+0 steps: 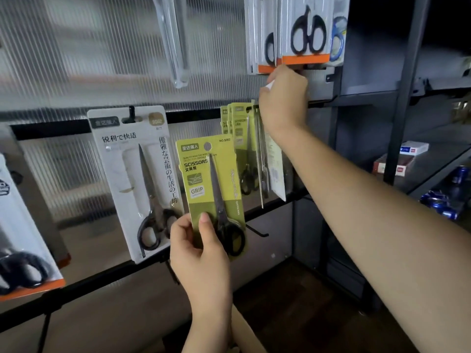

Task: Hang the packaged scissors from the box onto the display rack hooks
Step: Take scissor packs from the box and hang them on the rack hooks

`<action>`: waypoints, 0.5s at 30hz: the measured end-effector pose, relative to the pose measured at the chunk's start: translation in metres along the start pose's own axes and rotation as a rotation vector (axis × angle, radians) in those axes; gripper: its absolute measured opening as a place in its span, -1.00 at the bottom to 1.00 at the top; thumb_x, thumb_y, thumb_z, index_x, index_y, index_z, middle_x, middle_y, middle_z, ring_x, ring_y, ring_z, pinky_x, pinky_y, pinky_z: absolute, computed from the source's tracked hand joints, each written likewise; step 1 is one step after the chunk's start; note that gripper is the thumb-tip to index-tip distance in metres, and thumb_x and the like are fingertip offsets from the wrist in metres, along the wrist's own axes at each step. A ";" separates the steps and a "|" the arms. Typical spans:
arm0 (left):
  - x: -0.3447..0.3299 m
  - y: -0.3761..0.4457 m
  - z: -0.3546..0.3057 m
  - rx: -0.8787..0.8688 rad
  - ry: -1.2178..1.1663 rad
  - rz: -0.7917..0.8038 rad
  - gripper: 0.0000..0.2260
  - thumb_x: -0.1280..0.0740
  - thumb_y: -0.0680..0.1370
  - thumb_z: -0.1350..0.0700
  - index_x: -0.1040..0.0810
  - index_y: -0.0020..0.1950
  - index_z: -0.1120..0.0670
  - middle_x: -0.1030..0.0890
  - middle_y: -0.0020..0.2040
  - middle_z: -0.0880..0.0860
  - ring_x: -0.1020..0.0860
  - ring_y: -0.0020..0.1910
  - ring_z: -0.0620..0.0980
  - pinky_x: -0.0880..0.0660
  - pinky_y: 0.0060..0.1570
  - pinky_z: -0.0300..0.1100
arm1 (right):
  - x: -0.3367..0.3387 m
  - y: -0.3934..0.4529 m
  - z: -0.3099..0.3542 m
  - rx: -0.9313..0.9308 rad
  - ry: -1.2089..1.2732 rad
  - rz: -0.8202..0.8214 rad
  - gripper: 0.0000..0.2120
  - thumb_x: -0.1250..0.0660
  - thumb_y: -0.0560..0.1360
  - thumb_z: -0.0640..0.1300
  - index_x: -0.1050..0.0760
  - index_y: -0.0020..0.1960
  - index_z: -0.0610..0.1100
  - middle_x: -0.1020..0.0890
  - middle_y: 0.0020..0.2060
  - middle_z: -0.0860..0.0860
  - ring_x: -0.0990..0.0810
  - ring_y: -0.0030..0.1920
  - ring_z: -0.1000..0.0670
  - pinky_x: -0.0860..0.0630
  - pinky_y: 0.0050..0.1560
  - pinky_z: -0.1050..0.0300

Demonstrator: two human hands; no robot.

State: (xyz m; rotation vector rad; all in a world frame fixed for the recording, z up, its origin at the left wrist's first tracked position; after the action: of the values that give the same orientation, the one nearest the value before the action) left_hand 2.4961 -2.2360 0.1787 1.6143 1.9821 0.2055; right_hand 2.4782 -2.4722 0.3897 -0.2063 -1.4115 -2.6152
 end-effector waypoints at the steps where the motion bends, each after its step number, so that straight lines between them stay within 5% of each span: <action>1: 0.001 0.001 0.000 0.000 -0.006 -0.004 -0.88 -0.26 0.58 0.15 -0.47 -0.12 -0.04 -0.58 -0.21 -0.09 -0.52 -0.27 -0.29 -0.40 -0.23 -0.48 | -0.003 0.000 -0.001 -0.022 -0.008 -0.009 -0.82 -0.21 0.53 -0.32 -0.54 0.06 -0.21 -0.61 -0.02 -0.13 -0.58 -0.01 -0.12 -0.47 -0.14 0.15; 13: 0.002 0.003 0.006 0.023 -0.050 -0.008 -0.91 -0.26 0.58 0.17 -0.48 -0.11 0.01 -0.57 -0.23 -0.07 -0.49 -0.31 -0.29 -0.39 -0.28 -0.48 | 0.000 -0.013 0.014 0.081 -0.160 -0.024 -0.81 -0.15 0.55 -0.32 -0.53 -0.08 -0.19 -0.53 -0.14 -0.11 -0.52 -0.14 -0.07 -0.45 -0.19 0.13; 15: 0.001 0.003 0.006 0.025 -0.055 -0.005 -0.90 -0.26 0.59 0.17 -0.47 -0.11 0.01 -0.56 -0.23 -0.08 -0.49 -0.32 -0.31 -0.39 -0.29 -0.49 | -0.005 -0.019 0.017 0.108 -0.152 0.015 -0.82 -0.20 0.59 -0.19 -0.55 -0.03 -0.22 -0.52 0.02 -0.12 -0.52 -0.09 -0.06 -0.45 -0.09 0.15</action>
State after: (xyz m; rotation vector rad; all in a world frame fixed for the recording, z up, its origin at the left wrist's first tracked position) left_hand 2.5013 -2.2357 0.1750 1.6133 1.9542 0.1335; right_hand 2.4797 -2.4468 0.3824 -0.4071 -1.5878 -2.5491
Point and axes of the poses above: each hand's wrist, its own y-axis towards the middle knuckle, its own x-axis out of the back of the hand, z = x × y, the point moved 10 cm from there along y, towards the middle knuckle
